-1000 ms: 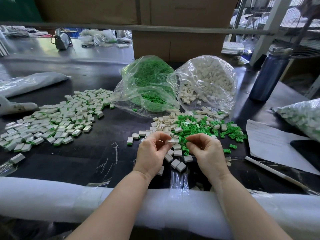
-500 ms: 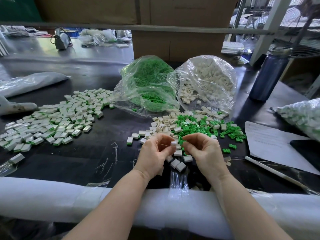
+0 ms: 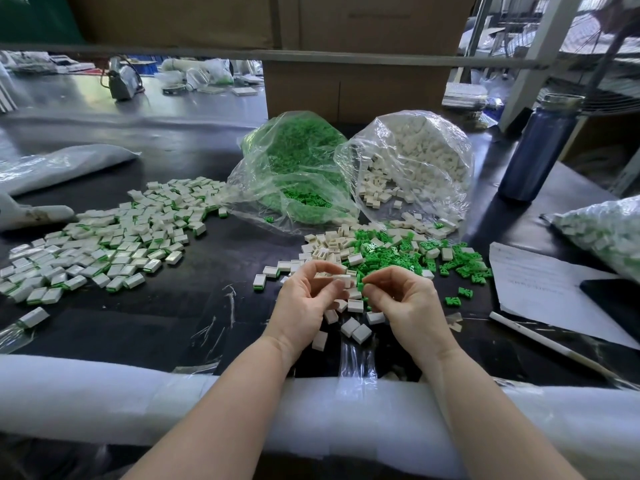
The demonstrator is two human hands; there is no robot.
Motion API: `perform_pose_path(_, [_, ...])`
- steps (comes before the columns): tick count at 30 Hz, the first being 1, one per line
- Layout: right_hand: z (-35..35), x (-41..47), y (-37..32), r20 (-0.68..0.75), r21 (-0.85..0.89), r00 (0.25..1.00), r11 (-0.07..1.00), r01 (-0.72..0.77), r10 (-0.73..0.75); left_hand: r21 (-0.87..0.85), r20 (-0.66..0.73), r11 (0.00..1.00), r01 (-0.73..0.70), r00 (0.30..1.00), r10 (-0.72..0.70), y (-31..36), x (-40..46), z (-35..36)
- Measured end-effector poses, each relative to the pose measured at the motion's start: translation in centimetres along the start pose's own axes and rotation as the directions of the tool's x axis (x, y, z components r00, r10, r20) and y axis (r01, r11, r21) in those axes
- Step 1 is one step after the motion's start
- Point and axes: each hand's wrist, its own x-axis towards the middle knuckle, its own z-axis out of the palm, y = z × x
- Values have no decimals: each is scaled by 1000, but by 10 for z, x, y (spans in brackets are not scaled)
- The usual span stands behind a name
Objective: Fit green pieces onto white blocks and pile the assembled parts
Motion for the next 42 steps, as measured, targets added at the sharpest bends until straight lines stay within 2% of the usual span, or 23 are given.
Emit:
perform_pose_path(12, [1,0,-1,-5,43,999,998,-48,48,147,99,989,-19,995,5,0,-1,3])
perform_pose_path(29, [1,-2,-3,76,16,996,999,-52,50,231,66,973,-16,998,1,1,0,1])
perform_pose_path(42, [-1,-2,-1,164,-28,982,996,-88,92,316,146,948,-35,989,-12,2,-3,-2])
